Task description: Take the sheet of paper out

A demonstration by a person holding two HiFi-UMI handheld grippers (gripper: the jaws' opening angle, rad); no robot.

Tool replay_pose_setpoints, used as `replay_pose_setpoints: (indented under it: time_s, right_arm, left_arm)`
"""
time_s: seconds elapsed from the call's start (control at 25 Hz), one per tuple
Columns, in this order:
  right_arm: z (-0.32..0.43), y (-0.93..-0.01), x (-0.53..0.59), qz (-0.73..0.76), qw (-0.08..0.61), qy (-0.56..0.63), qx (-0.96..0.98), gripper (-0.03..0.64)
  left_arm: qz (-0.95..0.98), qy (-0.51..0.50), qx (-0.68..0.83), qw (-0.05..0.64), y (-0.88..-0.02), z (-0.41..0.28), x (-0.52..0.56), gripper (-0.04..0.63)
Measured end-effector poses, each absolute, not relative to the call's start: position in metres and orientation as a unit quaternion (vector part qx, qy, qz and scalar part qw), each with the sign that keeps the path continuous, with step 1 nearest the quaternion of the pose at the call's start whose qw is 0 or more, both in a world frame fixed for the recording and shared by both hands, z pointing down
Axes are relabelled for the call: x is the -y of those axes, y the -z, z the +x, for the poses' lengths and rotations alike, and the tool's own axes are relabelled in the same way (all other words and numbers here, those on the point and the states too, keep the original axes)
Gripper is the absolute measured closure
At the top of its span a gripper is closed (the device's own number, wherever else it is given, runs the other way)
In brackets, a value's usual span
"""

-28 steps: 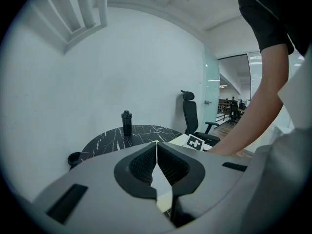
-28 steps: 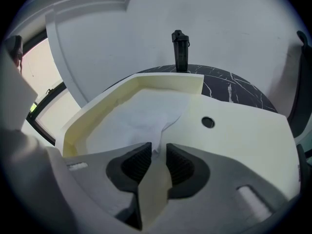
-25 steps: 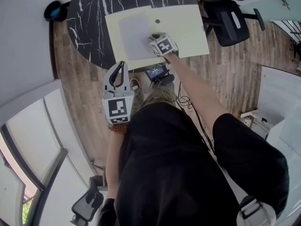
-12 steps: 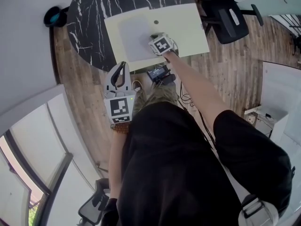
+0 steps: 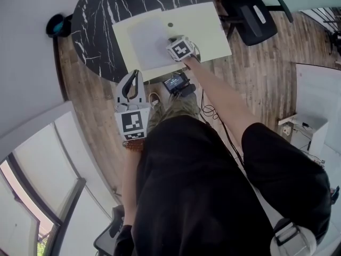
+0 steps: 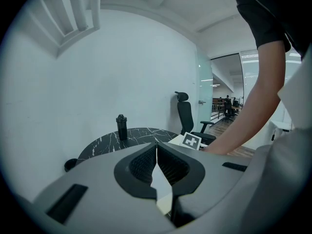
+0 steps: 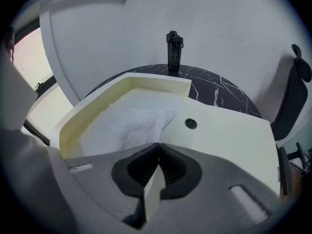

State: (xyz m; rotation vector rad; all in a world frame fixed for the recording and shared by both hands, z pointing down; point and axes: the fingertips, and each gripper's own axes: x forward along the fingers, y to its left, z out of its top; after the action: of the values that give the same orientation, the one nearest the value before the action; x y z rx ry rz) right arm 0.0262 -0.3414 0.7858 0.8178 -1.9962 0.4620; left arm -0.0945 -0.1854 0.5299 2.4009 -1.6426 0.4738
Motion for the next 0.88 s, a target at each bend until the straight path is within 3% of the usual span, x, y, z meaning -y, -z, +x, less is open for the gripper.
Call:
replay_pose_setpoints:
  time_s: [0.88]
  right_arm:
    - [0.093, -0.715, 0.343, 0.428, 0.383, -0.153, 0.804, 0.618]
  left_arm:
    - [0.843, -0.137, 0.518, 0.056, -0.501, -0.068, 0.191, 0.586]
